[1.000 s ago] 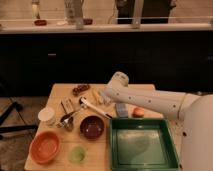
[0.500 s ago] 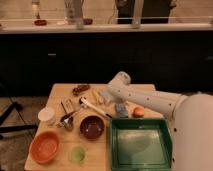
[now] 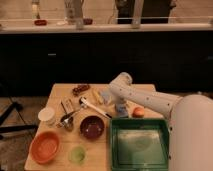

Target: Place sponge in tray

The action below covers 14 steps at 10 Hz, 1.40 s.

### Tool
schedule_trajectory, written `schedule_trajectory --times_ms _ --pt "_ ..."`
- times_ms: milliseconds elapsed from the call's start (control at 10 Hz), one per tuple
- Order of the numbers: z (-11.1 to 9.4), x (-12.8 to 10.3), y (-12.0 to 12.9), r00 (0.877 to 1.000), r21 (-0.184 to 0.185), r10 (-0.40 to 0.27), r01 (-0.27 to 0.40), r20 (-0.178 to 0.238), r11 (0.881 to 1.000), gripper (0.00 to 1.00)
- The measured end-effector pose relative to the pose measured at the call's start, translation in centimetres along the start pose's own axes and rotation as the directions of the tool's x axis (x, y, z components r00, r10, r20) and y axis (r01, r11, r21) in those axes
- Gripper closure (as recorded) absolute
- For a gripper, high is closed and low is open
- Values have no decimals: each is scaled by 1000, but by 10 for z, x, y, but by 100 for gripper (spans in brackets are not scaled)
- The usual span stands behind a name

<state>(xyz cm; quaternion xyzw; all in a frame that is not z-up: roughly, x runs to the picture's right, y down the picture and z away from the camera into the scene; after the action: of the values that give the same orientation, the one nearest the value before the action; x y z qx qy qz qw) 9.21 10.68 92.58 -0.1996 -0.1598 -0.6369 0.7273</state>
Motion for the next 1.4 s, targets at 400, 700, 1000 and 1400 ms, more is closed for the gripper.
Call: schedule_trajectory --times_ms 400,700,1000,1400 --pt "10 -1 4 999 12 2 -2 34 1000 20" --pt "17 3 3 998 11 0 0 58 1000 20" --pt "21 6 3 997 11 -3 2 78 1000 34" --pt "21 5 5 997 19 0 -2 83 1000 75"
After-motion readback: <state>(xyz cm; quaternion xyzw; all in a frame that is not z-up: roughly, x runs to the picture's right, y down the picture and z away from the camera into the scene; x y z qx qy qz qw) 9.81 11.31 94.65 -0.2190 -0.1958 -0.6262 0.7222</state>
